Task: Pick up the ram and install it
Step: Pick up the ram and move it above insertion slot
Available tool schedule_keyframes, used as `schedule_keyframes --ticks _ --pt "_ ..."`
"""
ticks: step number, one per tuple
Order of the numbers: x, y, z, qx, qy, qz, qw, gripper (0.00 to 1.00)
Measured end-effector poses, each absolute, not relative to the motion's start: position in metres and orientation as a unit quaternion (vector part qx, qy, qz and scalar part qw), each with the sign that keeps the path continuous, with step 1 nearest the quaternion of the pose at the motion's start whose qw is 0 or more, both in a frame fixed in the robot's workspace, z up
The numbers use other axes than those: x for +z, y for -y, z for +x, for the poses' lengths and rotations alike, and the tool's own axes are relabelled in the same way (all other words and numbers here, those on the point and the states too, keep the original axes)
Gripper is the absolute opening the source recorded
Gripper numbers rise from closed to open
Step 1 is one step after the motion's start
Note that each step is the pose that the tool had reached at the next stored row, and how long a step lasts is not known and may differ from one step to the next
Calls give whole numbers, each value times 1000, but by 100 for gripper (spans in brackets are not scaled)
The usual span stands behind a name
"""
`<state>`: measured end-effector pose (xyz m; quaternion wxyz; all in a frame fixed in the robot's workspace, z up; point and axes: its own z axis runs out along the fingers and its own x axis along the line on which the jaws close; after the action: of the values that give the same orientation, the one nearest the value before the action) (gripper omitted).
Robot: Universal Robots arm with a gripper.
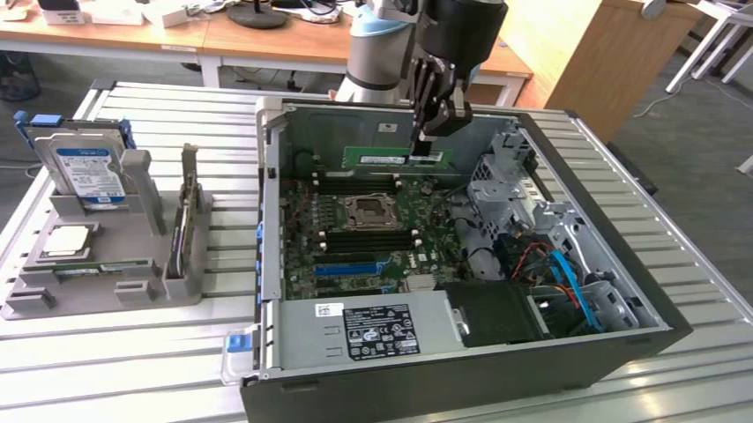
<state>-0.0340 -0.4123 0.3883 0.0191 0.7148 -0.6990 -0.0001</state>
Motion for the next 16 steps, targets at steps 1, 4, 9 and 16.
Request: schedule_keyframes --ticks 1,4,9,16 --pt "388 412 -34 0 699 714 19 12" --pt "387 412 -34 0 707 707 19 12" --pt "387 412 -34 0 709 705 19 12" --pt "386 412 -31 0 709 705 19 12"
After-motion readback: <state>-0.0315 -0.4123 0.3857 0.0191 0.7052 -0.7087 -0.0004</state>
